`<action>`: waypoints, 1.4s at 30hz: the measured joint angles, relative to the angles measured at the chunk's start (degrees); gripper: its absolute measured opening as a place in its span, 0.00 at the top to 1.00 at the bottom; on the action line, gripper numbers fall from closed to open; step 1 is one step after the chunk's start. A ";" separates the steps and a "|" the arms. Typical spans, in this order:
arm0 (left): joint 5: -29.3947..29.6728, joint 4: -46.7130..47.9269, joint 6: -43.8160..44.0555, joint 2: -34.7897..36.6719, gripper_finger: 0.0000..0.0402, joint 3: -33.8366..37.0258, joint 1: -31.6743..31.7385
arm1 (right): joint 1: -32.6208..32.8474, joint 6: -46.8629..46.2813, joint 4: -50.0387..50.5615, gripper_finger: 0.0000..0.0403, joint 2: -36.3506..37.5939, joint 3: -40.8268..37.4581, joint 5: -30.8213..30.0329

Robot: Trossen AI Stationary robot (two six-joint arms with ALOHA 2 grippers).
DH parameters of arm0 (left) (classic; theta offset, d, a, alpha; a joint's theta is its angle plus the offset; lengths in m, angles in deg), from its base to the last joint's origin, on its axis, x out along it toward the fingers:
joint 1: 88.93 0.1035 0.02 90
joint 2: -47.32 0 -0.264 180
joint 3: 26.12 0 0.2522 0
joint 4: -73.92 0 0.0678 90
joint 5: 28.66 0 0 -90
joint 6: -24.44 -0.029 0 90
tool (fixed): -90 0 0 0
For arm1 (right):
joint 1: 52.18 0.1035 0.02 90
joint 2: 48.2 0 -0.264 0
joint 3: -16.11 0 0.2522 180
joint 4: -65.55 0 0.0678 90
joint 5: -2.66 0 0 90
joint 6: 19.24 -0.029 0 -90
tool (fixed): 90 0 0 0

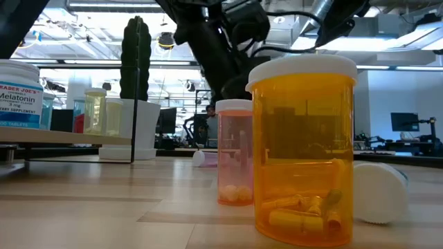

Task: Pick and place medicine bottles onto shelf by color
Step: Put the light blue pill bottle on the shelf

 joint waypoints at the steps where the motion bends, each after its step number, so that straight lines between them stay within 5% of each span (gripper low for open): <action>1: -0.03 -0.45 0.08 -0.40 0.42 -0.01 0.06 | 0.00 0.00 0.00 0.41 0.00 0.00 0.00; 8: 1.18 -1.74 -0.32 -1.29 0.46 -0.15 0.47 | 0.00 0.00 -0.01 0.41 -0.02 0.00 0.00; 23: 0.27 -1.32 2.57 -1.54 0.80 -0.13 0.48 | 0.00 0.00 -0.04 0.41 -0.02 0.00 0.00; 34: -1.32 -0.32 4.71 3.57 0.77 -0.13 0.55 | 0.00 0.00 -0.04 0.41 -0.02 0.00 0.01; 42: -0.36 12.97 10.16 13.81 0.77 -0.15 -1.37 | 0.00 0.00 -0.02 0.41 -0.02 0.00 0.01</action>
